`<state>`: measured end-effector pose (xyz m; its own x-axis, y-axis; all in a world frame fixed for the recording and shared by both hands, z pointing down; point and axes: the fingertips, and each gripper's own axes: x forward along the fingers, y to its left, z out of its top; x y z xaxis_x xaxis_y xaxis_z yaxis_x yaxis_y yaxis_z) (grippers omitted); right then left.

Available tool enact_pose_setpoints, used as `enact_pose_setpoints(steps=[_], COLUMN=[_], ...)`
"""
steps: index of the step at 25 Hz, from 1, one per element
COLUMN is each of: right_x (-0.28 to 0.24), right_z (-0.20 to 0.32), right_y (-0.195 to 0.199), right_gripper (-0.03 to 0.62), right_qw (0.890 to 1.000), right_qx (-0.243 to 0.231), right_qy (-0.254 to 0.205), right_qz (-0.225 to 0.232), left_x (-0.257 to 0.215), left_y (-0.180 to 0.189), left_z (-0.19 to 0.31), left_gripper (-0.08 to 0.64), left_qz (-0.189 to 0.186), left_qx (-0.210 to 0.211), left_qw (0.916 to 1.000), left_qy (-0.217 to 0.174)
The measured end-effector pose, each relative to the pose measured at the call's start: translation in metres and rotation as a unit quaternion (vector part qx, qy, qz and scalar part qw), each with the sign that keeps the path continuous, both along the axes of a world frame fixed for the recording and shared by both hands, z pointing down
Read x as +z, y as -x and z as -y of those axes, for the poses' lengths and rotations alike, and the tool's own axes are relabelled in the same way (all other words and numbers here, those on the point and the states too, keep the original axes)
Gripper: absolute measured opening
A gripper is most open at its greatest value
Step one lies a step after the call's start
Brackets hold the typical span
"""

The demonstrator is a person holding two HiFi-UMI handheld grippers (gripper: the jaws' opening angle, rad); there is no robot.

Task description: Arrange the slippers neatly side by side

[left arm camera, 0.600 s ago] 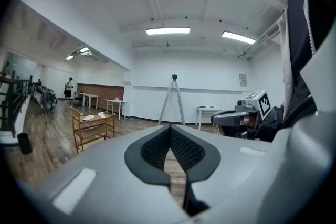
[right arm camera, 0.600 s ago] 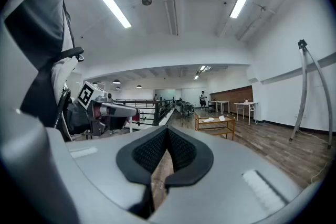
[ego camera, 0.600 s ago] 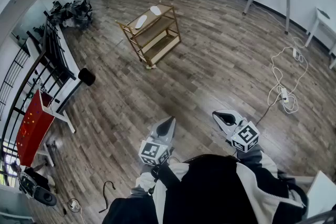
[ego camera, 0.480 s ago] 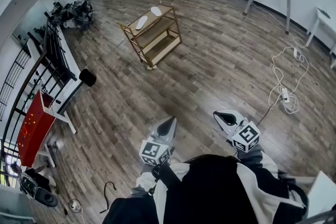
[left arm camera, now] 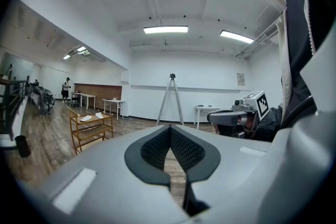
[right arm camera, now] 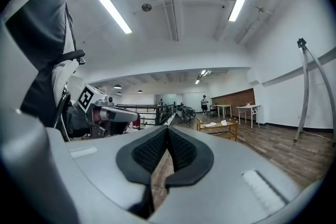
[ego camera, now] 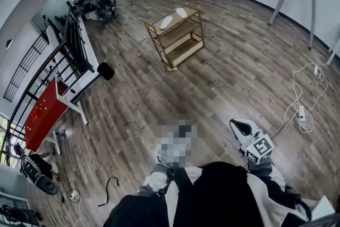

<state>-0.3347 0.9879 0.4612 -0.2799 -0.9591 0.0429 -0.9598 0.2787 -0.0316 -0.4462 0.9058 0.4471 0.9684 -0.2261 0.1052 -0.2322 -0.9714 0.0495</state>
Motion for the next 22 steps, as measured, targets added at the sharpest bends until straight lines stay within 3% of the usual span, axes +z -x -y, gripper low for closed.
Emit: enact_pose_setpoints(steps=[12, 22], right_x=[0.01, 0.019], right_z=[0.031, 0.072], right_y=[0.008, 0.011], right_gripper=[0.005, 0.005], right_qw=[0.999, 0.997], right_qx=[-0.05, -0.067], right_qy=[0.007, 0.022], right_qz=[0.018, 0.026], left_x=[0.008, 0.01], left_y=[0.012, 0.01], left_z=[0.02, 0.047], left_gripper=[0.014, 0.014], left_qz=[0.019, 0.022], left_qx=[-0.038, -0.039], left_qw=[0.999, 0.9989], left_qy=[-0.012, 0.011])
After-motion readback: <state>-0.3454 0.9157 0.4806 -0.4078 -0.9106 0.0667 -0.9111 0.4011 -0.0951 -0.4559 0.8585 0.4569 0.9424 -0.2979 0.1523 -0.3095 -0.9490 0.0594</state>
